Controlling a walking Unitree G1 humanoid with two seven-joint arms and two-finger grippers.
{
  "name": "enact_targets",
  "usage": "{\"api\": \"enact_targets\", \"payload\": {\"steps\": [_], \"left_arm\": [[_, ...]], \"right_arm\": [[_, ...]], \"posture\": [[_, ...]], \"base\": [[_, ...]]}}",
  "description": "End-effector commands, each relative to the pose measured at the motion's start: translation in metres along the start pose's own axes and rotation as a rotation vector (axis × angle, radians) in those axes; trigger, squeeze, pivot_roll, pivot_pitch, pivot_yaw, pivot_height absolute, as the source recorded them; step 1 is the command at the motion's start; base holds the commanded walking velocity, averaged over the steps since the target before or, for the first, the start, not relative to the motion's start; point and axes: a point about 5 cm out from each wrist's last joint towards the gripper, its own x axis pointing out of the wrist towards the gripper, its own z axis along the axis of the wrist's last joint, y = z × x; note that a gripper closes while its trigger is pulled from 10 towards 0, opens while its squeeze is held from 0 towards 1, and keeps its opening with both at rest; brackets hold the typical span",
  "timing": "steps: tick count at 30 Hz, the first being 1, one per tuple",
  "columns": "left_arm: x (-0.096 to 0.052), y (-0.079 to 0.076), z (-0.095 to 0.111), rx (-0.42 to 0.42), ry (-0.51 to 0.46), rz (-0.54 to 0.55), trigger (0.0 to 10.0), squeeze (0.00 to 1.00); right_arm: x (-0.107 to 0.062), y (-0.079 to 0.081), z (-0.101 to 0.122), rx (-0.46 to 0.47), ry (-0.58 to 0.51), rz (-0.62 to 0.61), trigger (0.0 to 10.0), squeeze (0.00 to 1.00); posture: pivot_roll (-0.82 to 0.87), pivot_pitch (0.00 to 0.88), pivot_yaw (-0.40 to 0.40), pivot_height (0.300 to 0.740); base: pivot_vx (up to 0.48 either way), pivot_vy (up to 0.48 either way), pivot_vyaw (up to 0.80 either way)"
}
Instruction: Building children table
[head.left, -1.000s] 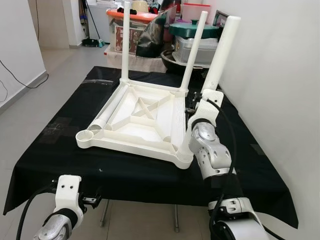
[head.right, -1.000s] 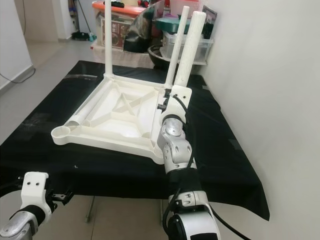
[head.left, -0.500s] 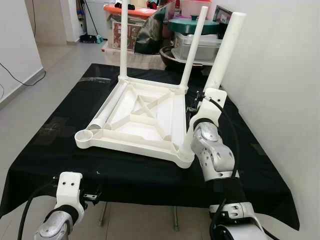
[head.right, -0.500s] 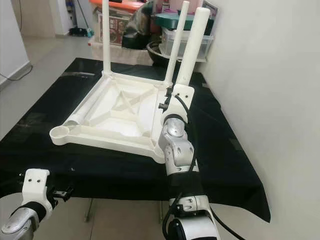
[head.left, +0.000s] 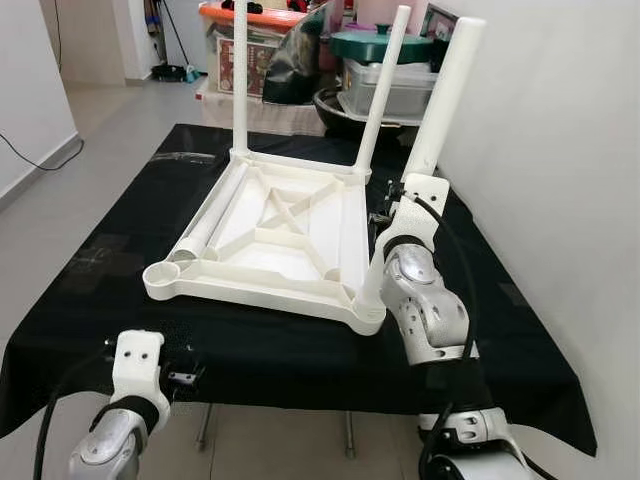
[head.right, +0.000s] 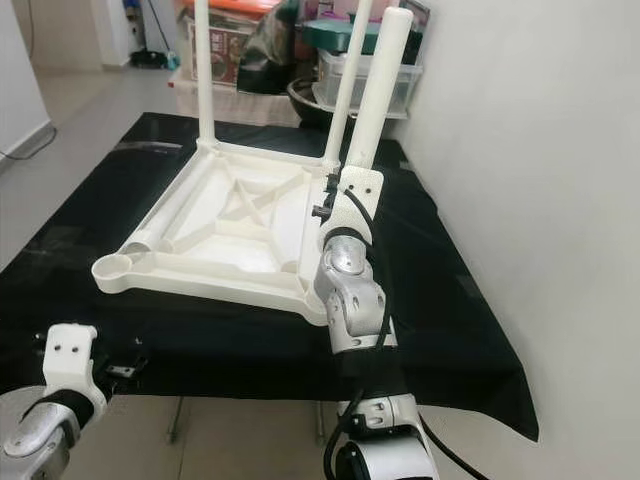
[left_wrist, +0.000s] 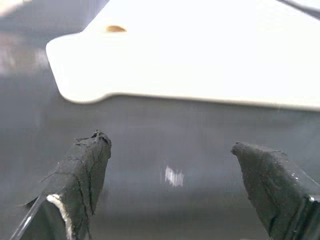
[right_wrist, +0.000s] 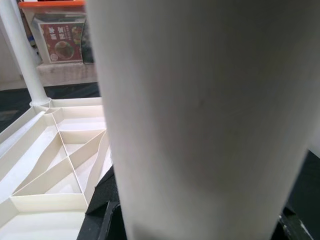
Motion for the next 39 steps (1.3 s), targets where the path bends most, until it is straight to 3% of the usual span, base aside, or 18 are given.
{"api": "enact_targets", "payload": {"steps": [1,2,4,7,16,39], "left_arm": [[0.0,-0.002,0.007,-0.026,-0.048,-0.005,10.0,0.0],[0.001,-0.002,0.017,-0.01,-0.101,0.002,10.0,0.0],[0.001,-0.002,0.017,-0.01,-0.101,0.002,10.0,0.0],[0.001,-0.002,0.033,0.013,-0.177,0.005,10.0,0.0],[0.0,-0.003,0.03,0.02,-0.168,-0.004,10.0,0.0],[0.002,-0.011,0.025,0.017,-0.142,-0.041,10.0,0.0]], "right_arm": [[0.0,-0.013,-0.046,-0.014,0.239,-0.035,10.0,0.0],[0.0,-0.013,-0.046,-0.012,0.24,-0.033,10.0,0.0],[0.0,-0.013,-0.046,-0.012,0.24,-0.033,10.0,0.0],[0.0,-0.014,-0.046,-0.007,0.243,-0.03,10.0,0.0],[-0.001,-0.014,-0.045,-0.001,0.246,-0.025,10.0,0.0],[-0.007,-0.005,-0.04,0.0,0.235,0.05,10.0,0.0]], "posture": [[0.05,0.0,-0.095,0.74],[0.05,0.0,-0.095,0.74],[0.05,0.0,-0.095,0.74],[0.06,0.0,-0.094,0.74],[0.06,0.0,-0.092,0.74],[0.05,0.0,-0.088,0.74]], "base": [[0.0,0.0,0.0],[0.416,0.0,0.0],[0.416,0.0,0.0],[0.412,0.0,0.0],[0.401,0.0,0.0],[0.0,0.0,0.0]]}}
